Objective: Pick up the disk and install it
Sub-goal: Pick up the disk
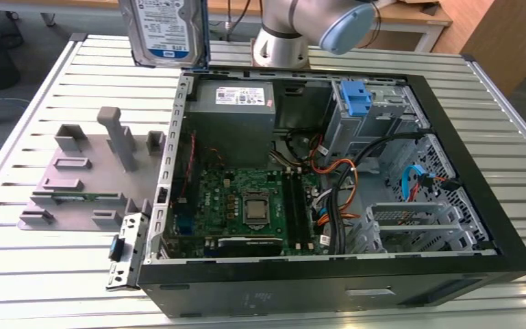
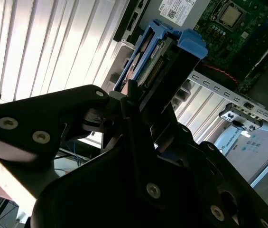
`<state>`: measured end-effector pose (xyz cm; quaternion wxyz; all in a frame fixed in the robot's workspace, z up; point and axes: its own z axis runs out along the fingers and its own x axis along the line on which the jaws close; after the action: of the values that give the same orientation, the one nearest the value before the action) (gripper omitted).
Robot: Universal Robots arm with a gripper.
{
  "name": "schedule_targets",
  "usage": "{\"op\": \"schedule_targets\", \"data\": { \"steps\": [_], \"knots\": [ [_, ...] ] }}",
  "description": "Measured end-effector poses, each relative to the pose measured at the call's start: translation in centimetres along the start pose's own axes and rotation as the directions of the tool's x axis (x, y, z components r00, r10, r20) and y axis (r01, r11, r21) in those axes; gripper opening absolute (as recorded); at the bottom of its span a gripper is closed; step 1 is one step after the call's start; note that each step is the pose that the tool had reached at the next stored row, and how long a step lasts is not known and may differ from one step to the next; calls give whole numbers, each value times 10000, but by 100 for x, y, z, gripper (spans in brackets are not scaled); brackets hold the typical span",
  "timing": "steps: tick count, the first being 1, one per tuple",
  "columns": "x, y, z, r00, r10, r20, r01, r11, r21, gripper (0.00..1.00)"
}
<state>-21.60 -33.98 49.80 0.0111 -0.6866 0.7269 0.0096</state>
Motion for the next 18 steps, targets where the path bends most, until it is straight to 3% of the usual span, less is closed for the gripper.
{"op": "schedule_targets", "data": {
  "steps": [11, 14, 18],
  "knots": [
    [-17, -300, 1, 10000, 0, 0, 0, 10000, 0, 35],
    [-20, -345, 1, 10000, 0, -1, 0, 10000, 0, 35],
    [-20, -347, 1, 10000, 1, 0, -1, 10000, 0, 35]
  ]
}}
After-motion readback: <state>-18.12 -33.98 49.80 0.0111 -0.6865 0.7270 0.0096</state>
